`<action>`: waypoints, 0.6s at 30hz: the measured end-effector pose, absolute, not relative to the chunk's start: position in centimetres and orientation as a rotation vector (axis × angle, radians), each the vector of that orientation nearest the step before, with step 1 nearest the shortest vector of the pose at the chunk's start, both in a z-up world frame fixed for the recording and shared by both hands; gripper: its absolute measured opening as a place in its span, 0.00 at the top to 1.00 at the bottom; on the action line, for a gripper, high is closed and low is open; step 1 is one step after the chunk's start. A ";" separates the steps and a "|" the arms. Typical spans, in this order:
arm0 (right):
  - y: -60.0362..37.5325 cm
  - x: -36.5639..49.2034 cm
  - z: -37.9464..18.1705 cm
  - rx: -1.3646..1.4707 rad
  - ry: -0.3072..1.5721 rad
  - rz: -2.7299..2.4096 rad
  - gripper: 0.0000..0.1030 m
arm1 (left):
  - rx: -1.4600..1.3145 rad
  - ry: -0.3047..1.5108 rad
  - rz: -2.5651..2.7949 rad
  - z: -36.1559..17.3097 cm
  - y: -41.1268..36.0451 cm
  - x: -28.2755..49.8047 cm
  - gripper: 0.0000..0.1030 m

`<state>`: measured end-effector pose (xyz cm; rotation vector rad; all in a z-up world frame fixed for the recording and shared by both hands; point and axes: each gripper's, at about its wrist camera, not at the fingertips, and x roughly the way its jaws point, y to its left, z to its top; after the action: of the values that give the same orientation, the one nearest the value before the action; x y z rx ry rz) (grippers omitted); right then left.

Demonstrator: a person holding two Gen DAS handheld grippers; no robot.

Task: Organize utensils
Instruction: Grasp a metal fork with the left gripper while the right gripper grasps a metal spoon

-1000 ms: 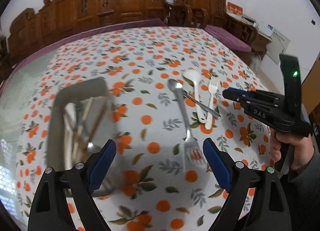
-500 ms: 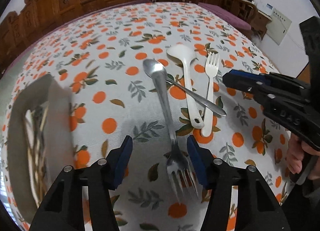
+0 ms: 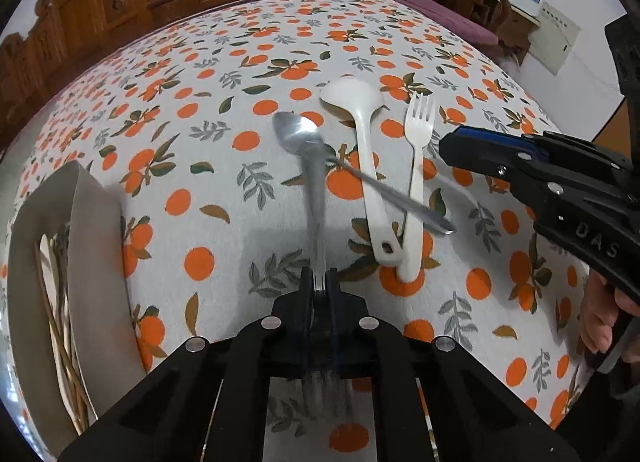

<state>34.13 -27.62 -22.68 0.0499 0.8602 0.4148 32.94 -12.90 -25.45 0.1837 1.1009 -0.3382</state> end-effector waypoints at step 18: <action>-25.2 34.6 -22.2 0.037 0.907 0.460 0.84 | 0.075 0.973 -0.405 -21.8 -8.7 29.3 0.94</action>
<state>34.63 -25.23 -22.23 0.0371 0.9069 0.4602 29.31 -8.73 -21.76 0.0747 0.9731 -0.4047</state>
